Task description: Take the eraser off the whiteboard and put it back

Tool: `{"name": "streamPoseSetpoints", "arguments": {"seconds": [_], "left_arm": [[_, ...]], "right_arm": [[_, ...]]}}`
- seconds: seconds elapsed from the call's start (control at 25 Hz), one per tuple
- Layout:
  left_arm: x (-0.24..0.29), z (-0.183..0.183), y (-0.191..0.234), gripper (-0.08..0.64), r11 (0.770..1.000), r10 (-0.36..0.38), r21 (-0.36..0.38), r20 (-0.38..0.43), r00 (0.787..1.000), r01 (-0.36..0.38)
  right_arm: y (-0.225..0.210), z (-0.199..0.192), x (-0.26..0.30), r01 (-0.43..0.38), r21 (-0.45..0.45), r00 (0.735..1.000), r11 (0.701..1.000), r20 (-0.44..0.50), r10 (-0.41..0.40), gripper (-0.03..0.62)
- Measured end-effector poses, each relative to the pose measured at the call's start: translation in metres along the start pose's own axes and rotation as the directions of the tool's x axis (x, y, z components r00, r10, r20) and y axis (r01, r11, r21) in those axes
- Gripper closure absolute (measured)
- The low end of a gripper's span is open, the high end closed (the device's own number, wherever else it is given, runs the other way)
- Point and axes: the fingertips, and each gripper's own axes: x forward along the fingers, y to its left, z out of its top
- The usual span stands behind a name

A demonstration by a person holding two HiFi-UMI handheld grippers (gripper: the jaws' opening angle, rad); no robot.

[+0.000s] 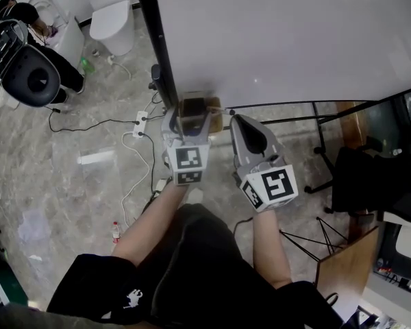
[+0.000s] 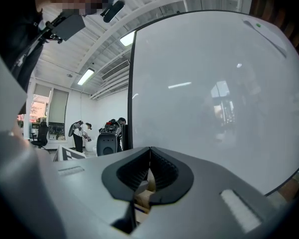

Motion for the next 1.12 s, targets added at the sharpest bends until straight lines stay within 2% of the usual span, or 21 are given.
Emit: {"name": "streamPoseSetpoints", "arguments": {"seconds": [0.84, 1.12], "left_arm": [[0.017, -0.009, 0.008, 0.258, 0.997, 0.083, 0.0, -0.028, 0.996, -0.083], [0.015, -0.009, 0.01, 0.304, 0.995, 0.104, 0.002, -0.028, 0.994, -0.103]], "right_arm": [[-0.008, 0.011, 0.017, -0.021, -0.016, 1.0, 1.0, 0.003, 0.021, 0.583], [-0.011, 0.011, 0.016, -0.026, -0.012, 1.0, 1.0, 0.007, 0.026, 0.583]]}}
